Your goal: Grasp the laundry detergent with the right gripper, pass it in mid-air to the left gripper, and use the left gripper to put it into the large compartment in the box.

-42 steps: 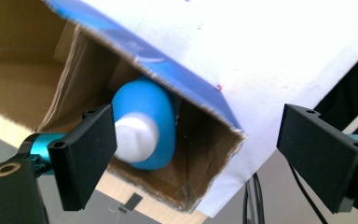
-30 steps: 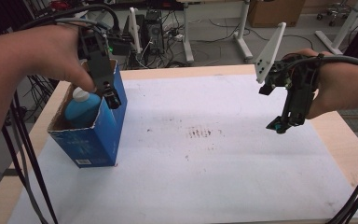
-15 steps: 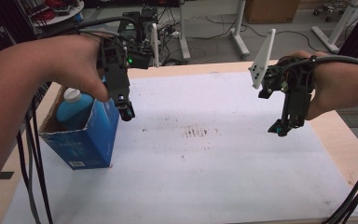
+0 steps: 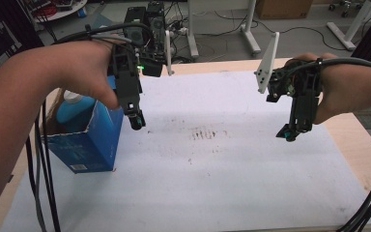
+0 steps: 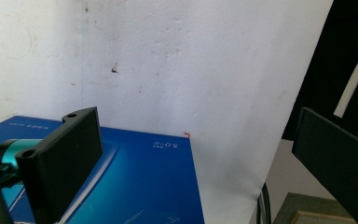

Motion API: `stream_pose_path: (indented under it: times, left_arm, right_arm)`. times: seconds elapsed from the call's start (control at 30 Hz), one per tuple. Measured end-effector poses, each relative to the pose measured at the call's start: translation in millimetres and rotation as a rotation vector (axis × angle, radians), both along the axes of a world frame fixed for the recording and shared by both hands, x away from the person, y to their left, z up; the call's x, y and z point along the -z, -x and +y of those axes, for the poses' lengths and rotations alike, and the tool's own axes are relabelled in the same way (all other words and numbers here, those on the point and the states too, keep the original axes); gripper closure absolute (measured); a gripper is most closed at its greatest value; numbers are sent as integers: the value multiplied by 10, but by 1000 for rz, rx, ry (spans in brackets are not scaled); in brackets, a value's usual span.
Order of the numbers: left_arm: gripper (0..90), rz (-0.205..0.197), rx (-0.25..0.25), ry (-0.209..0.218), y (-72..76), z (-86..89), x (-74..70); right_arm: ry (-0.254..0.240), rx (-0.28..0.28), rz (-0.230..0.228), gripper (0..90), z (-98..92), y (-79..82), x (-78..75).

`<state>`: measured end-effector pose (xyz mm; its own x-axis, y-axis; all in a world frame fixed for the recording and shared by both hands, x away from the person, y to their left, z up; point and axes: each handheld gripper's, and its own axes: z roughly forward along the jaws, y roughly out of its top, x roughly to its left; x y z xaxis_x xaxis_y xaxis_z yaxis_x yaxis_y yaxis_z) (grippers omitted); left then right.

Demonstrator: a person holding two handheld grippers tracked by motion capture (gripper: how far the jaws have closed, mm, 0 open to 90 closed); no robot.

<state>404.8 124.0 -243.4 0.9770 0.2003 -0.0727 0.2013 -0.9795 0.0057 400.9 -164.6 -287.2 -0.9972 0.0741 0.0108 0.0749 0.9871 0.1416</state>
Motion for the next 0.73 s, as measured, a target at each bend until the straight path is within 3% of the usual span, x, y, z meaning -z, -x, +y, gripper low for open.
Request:
stream_pose_path:
  times: [0.73]
  left_arm:
    - [16, -8, -5, 28, -24, -20, -31]
  right_arm:
    - [1, 10, 5, 6, -36, -65, 25]
